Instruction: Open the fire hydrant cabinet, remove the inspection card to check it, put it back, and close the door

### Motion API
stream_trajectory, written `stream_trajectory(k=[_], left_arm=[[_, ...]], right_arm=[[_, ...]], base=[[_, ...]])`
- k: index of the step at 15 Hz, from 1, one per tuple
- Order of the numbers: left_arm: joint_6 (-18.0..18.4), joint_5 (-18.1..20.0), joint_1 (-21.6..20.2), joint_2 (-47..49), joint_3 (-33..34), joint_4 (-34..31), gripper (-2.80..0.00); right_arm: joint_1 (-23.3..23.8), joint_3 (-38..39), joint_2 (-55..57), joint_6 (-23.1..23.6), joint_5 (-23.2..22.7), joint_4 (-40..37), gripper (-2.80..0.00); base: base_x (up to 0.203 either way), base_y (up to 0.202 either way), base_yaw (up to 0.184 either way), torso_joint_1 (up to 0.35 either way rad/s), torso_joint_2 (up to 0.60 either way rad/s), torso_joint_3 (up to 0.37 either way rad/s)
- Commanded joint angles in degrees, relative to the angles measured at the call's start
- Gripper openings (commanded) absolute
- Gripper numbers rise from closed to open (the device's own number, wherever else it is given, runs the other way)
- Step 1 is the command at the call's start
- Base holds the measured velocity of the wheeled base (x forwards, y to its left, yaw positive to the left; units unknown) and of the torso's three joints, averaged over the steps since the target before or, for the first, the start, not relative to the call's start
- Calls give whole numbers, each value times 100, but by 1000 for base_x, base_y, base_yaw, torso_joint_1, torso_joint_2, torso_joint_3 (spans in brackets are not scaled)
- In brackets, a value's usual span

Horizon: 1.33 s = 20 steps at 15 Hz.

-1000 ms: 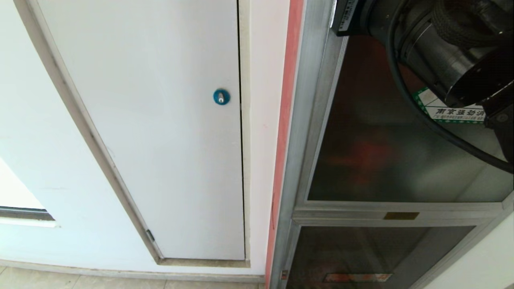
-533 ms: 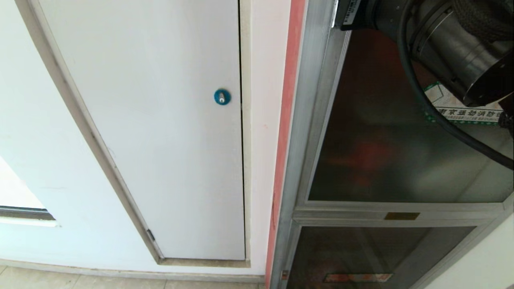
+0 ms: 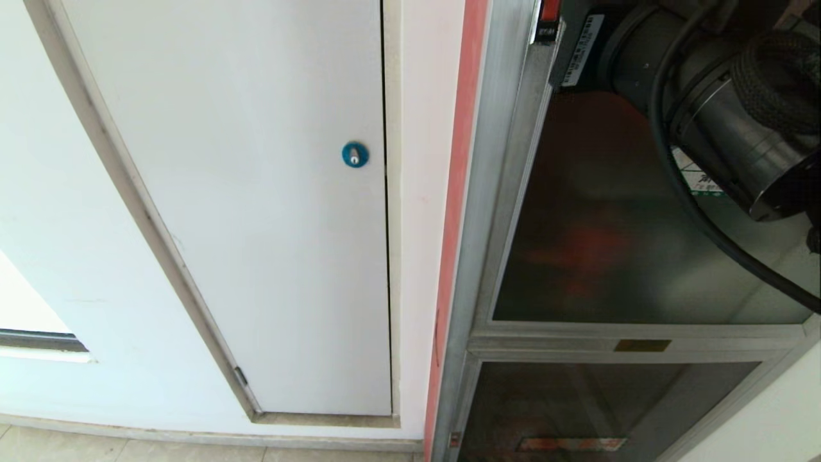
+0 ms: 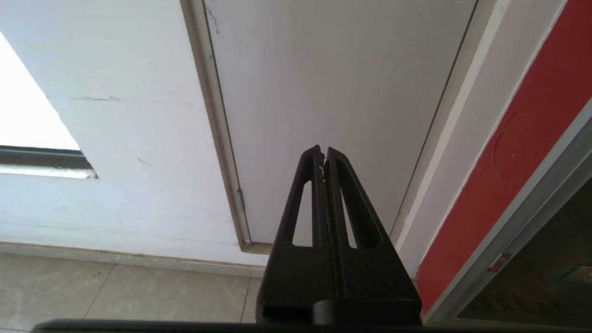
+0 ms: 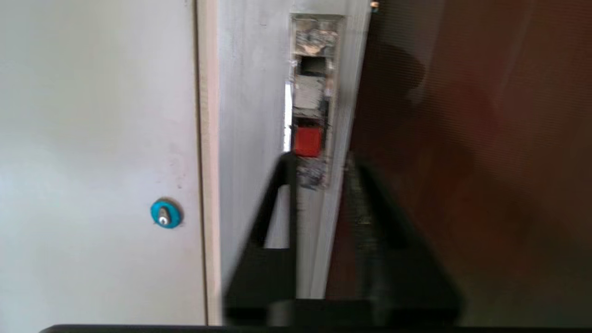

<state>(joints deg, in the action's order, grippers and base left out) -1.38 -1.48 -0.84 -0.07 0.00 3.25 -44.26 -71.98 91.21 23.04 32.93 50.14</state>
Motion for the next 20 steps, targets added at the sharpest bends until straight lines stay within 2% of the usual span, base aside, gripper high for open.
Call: stream_trajectory(k=[1, 5, 13, 20], left_arm=[[-3, -2, -4, 7, 114, 8, -280], [-3, -2, -4, 7, 114, 4, -280], [-3, -2, -4, 7, 114, 0, -280], [-3, -2, -4, 7, 114, 7, -280]], right_arm=[[-3, 131, -68, 16, 21, 49, 0], [6, 87, 36, 12, 9, 60, 0], [6, -56, 490, 254, 12, 735, 0], [84, -440, 566, 289, 21, 725, 0]], base=[[0, 0, 0, 0, 0, 0], [0, 0, 0, 0, 0, 0], [0, 0, 0, 0, 0, 0], [0, 0, 0, 0, 0, 0]])
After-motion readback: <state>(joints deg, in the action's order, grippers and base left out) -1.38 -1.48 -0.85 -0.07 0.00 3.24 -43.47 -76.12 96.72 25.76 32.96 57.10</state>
